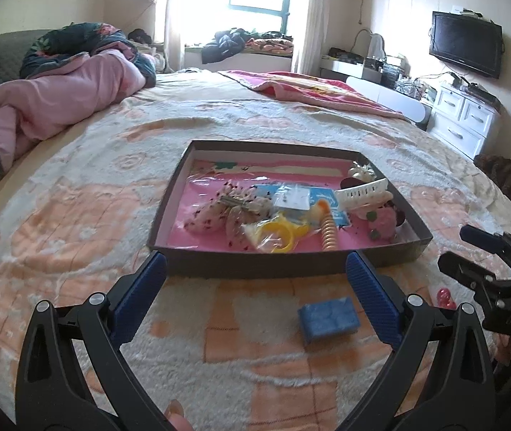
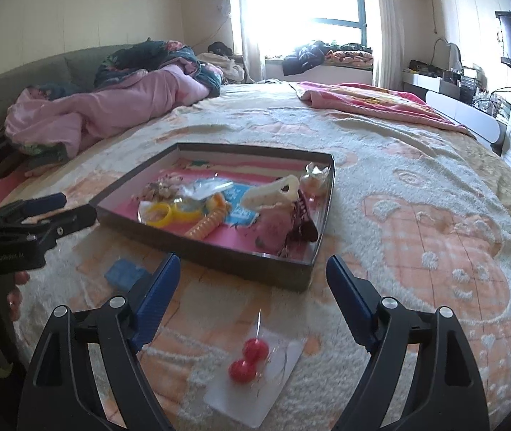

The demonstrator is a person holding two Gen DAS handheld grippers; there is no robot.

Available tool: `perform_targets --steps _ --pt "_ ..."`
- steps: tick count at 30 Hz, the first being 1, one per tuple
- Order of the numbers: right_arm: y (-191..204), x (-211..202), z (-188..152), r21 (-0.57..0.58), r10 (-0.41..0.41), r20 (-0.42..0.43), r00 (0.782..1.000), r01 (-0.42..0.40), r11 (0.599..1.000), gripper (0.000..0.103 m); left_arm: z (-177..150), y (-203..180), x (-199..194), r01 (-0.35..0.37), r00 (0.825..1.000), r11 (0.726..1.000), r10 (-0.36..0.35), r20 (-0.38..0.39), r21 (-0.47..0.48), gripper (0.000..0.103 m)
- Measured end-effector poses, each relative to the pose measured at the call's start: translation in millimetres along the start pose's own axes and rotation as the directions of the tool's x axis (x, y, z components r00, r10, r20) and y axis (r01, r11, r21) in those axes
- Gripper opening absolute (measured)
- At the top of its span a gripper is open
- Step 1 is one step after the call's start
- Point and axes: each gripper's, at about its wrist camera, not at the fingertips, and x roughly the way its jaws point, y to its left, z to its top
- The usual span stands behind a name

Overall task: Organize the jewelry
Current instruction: 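Withdraw both tools toward the blue box and red earring package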

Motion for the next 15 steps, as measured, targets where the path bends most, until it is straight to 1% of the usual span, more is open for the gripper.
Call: perform_targets --steps 2,6,10,15 --pt "3 0 -5 -0.001 -0.001 -0.013 1.000 0.001 1.000 0.083 -3 2 -3 0.000 1.000 1.000 0.000 0.005 -0.010 0.092" --pt "10 1 -18 -0.019 -0.033 -0.042 0.999 0.032 0.999 0.083 -10 1 -4 0.002 1.000 1.000 -0.002 -0.007 -0.007 0.092" --pt "10 3 -29 0.000 -0.039 -0.080 0.996 0.039 0.999 0.083 -15 -6 -1 0.025 0.999 1.000 -0.025 -0.028 0.009 0.092" --pt "1 6 -41 0.056 -0.033 -0.134 0.990 0.041 0.998 0.083 -25 -20 14 0.066 0.993 0.997 -0.063 -0.099 0.030 0.092"
